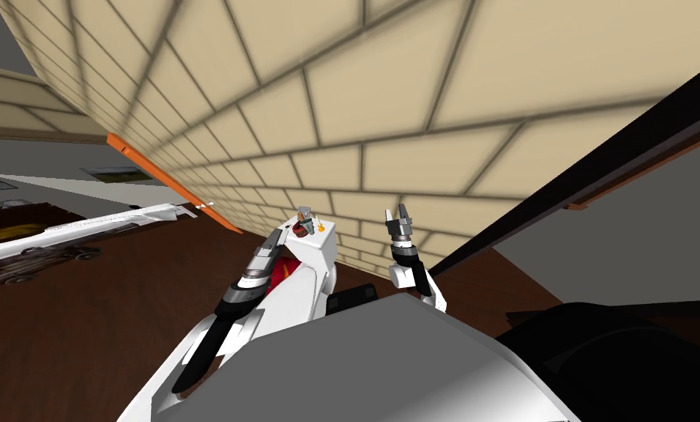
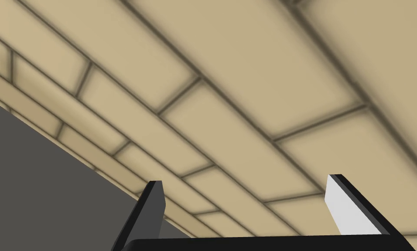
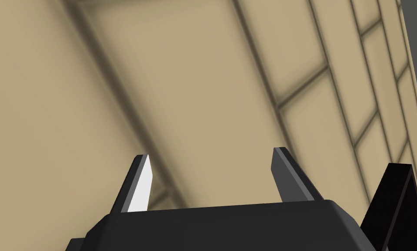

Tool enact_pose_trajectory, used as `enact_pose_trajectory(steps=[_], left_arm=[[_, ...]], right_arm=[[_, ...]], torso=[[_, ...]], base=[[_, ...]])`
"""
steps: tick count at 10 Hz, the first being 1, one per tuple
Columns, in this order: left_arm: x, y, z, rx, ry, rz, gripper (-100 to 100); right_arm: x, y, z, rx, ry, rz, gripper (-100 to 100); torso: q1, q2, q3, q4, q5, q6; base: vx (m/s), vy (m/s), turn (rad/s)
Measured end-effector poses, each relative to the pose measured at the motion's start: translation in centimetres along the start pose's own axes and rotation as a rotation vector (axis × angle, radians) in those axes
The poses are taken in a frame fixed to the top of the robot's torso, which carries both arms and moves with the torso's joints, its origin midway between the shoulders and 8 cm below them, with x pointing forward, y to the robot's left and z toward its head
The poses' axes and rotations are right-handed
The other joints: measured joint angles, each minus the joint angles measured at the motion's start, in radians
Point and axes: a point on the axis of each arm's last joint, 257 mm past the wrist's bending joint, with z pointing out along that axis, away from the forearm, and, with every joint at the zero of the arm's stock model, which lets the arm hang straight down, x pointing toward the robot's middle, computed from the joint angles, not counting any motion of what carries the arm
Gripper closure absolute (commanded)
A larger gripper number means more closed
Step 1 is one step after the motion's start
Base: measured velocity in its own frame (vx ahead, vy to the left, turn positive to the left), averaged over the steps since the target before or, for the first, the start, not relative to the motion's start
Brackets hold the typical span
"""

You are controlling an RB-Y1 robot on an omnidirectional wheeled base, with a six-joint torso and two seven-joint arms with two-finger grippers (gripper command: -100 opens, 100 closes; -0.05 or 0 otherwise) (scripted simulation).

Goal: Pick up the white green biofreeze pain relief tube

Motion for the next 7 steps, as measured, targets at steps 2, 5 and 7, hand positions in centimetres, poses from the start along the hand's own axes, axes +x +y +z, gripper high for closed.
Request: enact_pose_trajectory(steps=[2, 5, 7], left_arm=[[1.18, 0.75, 0.94, 0.02, 0.033, 0.009, -100], [1.48, 0.94, 1.27, 0.029, 0.045, 0.013, -100], [1.48, 0.93, 1.27, 0.029, 0.045, 0.013, -100]], right_arm=[[0.0, 0.0, 0.0, 0.0, 0.0, 0.0, 0], [0.0, 0.0, 0.0, 0.0, 0.0, 0.0, 0], [0.0, 0.0, -0.01, 0.0, 0.0, 0.0, 0]], torso=[[0.001, 0.0, 0.0, 0.0, 0.0, 0.0], [-0.003, -0.002, -0.001, 0.0, -0.001, -0.001], [-0.003, -0.003, -0.001, -0.001, -0.001, -0.001]], base=[[-0.034, 0.036, -0.113], [-0.002, 0.002, -0.005], [0.009, -0.01, 0.031]])
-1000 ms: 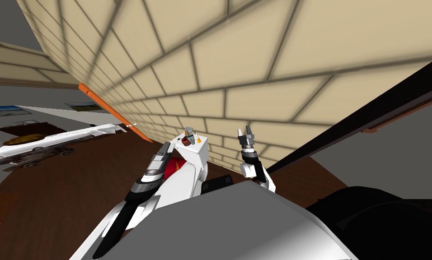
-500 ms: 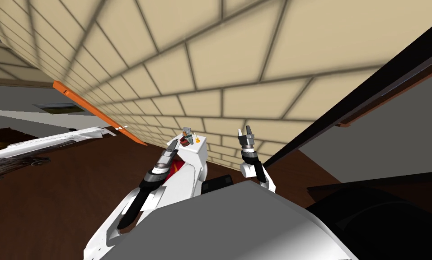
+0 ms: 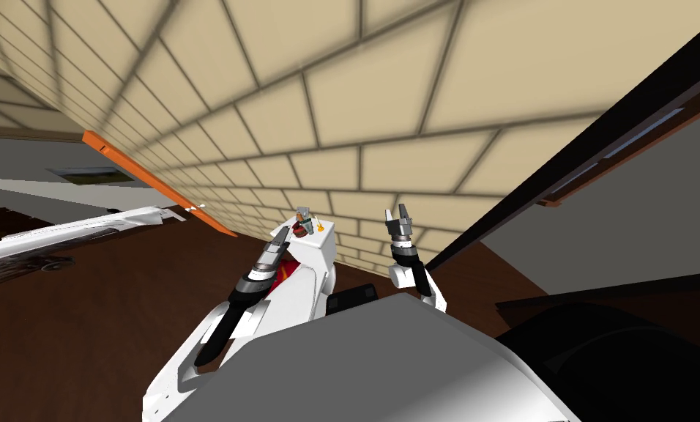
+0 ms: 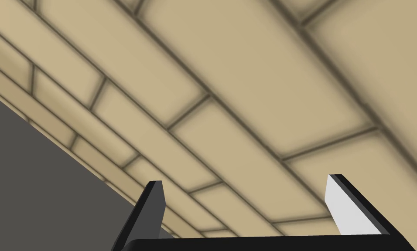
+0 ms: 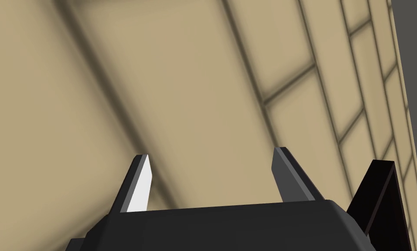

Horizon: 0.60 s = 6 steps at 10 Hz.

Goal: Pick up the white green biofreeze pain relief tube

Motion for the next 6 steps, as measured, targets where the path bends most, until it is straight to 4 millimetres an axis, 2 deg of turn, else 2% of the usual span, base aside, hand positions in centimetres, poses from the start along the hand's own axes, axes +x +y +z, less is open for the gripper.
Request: enact_pose_trajectory(steps=[4, 6], left_arm=[[0.0, 0.0, 0.0, 0.0, 0.0, 0.0, -100], [0.15, 0.64, -0.53, -0.015, 0.032, 0.03, -100]], right_arm=[[0.0, 0.0, 0.0, 0.0, 0.0, 0.0, 0], [0.0, 0.0, 0.0, 0.0, 0.0, 0.0, 0]], torso=[[0.001, 0.0, 0.0, 0.0, 0.0, 0.0], [0.001, 0.001, 0.0, 0.0, 0.0, 0.0]], base=[[0.0, 0.0, 0.0], [-0.002, 0.002, -0.006]])
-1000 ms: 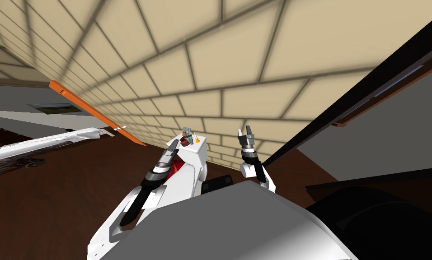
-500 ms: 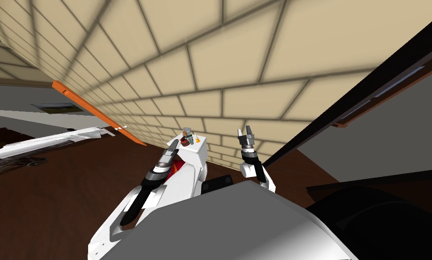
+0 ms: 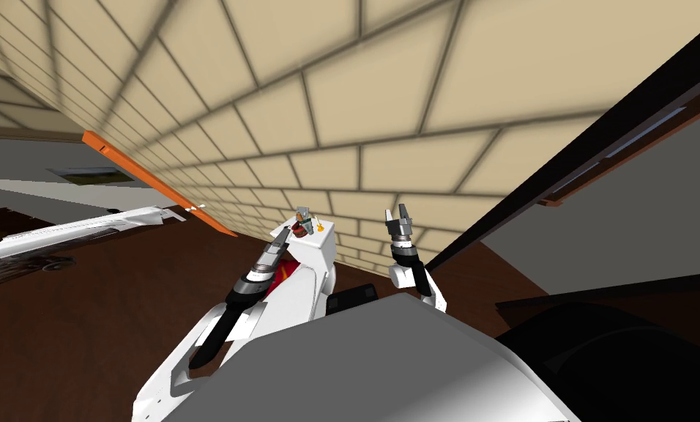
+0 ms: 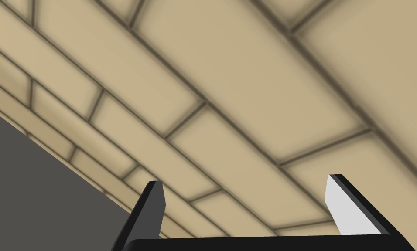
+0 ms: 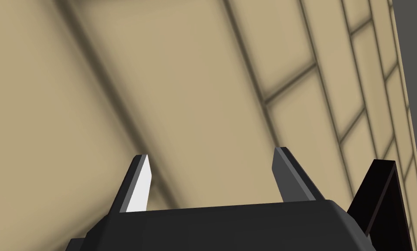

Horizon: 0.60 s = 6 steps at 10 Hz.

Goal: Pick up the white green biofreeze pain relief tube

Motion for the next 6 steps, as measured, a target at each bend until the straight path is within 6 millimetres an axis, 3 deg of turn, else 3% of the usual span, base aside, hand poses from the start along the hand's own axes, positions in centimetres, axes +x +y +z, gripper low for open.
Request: enact_pose_trajectory(steps=[6], left_arm=[[0.2, 1.22, -1.11, -0.028, 0.059, 0.055, -100]], right_arm=[[0.0, 0.0, 0.0, 0.0, 0.0, 0.0, 0]], torso=[[-0.001, 0.0, 0.0, 0.0, 0.0, 0.0]], base=[[0.001, -0.001, 0.002]])
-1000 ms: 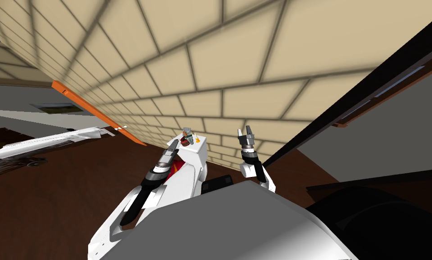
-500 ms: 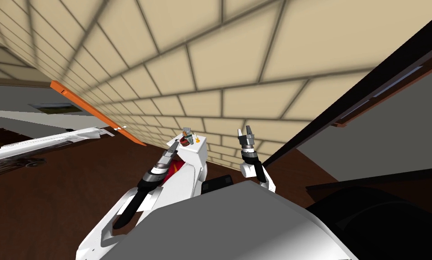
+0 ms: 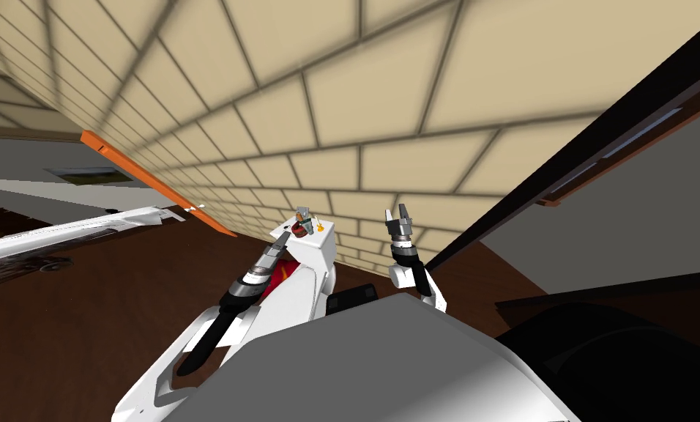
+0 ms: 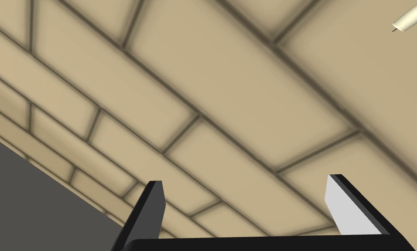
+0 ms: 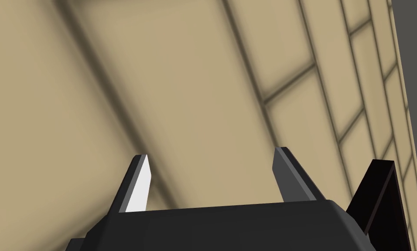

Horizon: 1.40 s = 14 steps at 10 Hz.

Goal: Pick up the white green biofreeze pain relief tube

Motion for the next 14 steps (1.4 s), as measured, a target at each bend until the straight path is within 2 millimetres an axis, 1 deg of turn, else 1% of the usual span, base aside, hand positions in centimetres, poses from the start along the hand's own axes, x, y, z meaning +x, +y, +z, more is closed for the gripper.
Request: enact_pose_trajectory(steps=[4, 5, 6, 9, 12, 13, 14], left_arm=[[0.0, 0.0, 0.0, 0.0, 0.0, 0.0, -100], [0.0, 0.0, 0.0, 0.0, 0.0, 0.0, -100], [-0.4, 0.4, 0.0, -0.007, -0.01, -0.007, -100], [-2.0, 2.5, 0.3, -0.041, -0.051, -0.033, -100], [-3.8, 4.5, 0.4, -0.079, -0.097, -0.063, -100], [-4.5, 5.2, 0.3, -0.091, -0.114, -0.075, -100], [-5.7, 6.4, 0.5, -0.106, -0.135, -0.087, -100]], right_arm=[[0.0, 0.0, 0.0, 0.0, 0.0, 0.0, 0], [0.0, 0.0, 0.0, 0.0, 0.0, 0.0, 0], [0.0, 0.0, 0.0, 0.0, 0.0, 0.0, 0], [0.0, 0.0, 0.0, 0.0, 0.0, 0.0, 0], [0.0, 0.0, 0.0, 0.0, 0.0, 0.0, 0], [0.0, 0.0, 0.0, 0.0, 0.0, 0.0, 0], [0.0, 0.0, 0.0, 0.0, 0.0, 0.0, 0]], torso=[[0.001, 0.0, 0.0, 0.0, 0.0, 0.0], [0.001, 0.0, 0.0, 0.0, 0.0, 0.0], [-0.001, 0.003, 0.001, 0.0, 0.0, 0.0], [-0.006, 0.009, 0.005, 0.002, -0.001, 0.0], [-0.005, 0.008, 0.005, 0.002, -0.001, 0.0], [-0.004, 0.007, 0.004, 0.002, -0.001, 0.0], [-0.004, 0.006, 0.004, 0.001, -0.001, 0.0]], base=[[-0.002, 0.002, -0.008], [-0.051, -0.031, -0.039], [-0.101, -0.071, -0.032], [-0.134, -0.089, -0.034], [-0.116, -0.075, -0.025], [-0.092, -0.076, -0.049], [-0.143, -0.08, -0.05]])
